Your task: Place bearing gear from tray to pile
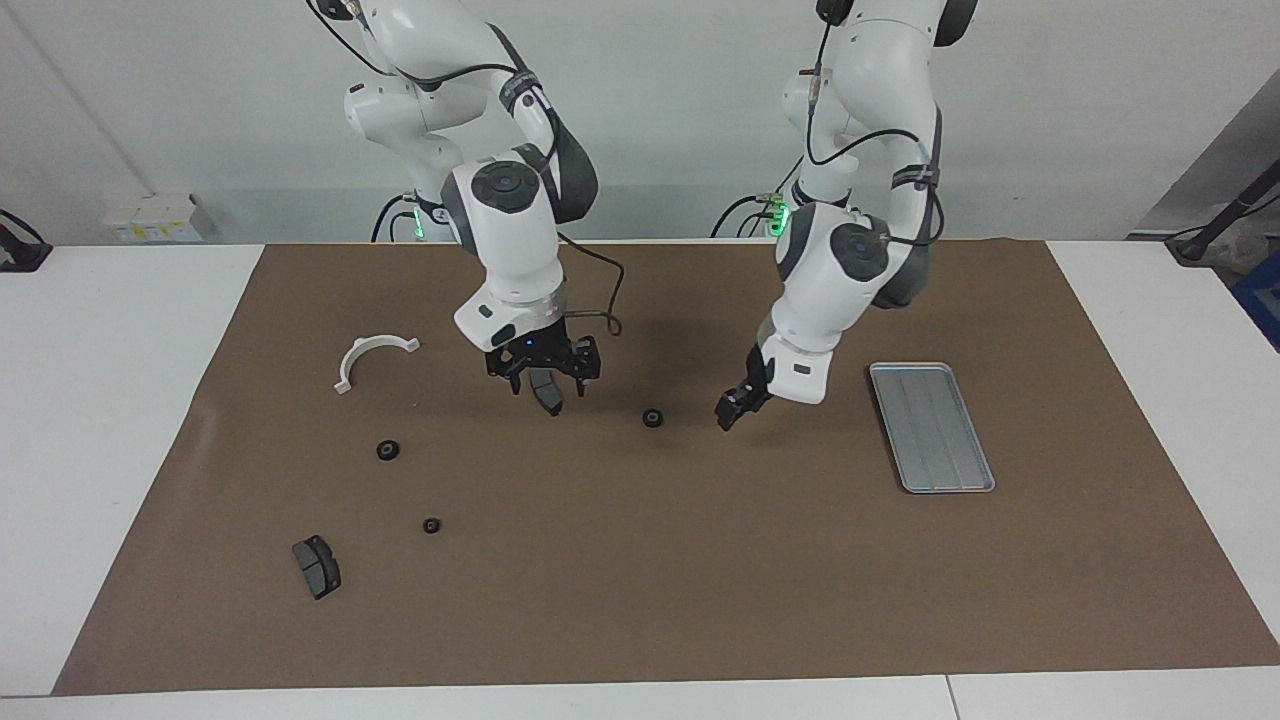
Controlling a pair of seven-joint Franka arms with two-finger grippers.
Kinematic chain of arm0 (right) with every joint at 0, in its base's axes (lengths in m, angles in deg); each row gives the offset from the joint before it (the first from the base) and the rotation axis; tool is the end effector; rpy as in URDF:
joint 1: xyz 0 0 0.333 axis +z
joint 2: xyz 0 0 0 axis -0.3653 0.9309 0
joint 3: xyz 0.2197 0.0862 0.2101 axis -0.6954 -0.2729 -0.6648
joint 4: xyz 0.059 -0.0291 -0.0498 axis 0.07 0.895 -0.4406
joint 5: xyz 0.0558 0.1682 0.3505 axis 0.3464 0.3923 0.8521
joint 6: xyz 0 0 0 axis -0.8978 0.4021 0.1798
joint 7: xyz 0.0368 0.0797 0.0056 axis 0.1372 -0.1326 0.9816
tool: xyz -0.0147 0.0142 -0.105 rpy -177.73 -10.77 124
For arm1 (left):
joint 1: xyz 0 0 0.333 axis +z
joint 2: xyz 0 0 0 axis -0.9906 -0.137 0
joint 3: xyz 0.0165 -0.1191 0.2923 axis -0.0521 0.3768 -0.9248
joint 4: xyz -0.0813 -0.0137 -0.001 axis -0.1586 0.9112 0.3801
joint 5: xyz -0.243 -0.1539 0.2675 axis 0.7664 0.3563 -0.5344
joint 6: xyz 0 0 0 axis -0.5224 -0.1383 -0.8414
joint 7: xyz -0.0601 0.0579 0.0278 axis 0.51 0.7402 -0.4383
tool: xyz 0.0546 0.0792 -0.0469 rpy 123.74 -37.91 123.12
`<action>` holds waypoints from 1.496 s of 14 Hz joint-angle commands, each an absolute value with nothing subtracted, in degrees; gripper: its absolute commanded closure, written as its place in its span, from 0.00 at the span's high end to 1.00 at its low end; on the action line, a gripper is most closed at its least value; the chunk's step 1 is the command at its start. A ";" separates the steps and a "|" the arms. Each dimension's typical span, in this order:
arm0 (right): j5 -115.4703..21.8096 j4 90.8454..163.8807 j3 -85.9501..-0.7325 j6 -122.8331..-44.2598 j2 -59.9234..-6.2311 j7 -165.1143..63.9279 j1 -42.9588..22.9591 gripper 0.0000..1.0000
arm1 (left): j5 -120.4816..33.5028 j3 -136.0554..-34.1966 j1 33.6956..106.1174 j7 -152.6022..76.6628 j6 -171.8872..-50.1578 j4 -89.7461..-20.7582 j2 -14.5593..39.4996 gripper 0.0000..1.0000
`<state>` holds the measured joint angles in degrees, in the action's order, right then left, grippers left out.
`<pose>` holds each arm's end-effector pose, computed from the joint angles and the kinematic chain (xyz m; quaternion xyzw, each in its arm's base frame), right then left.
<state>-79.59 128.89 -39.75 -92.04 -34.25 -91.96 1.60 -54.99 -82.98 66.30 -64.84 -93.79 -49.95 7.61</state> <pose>0.5668 0.2802 0.4090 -0.9971 0.0492 -0.0547 0.0218 0.5853 -0.2326 0.4048 0.9629 0.2434 -0.0425 0.1089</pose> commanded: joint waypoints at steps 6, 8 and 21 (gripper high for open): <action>-82.51 117.13 -39.74 -93.03 -19.34 -99.80 10.04 1.00 | -61.13 -82.79 81.67 -36.79 -75.92 -50.38 15.76 0.76; -82.96 117.13 -39.74 -95.23 -18.28 -100.34 10.48 1.00 | -65.79 -82.71 83.26 -34.05 -75.03 -48.89 15.85 0.88; -83.48 119.59 -39.74 -98.05 -16.43 -100.95 11.71 0.59 | -67.75 -82.79 88.98 -22.61 -77.93 -41.24 16.99 1.00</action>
<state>-82.25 119.19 -39.76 -97.26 -16.32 -99.38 11.45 -66.60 -83.31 88.46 -23.29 -77.62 -40.99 15.91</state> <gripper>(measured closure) 0.379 0.000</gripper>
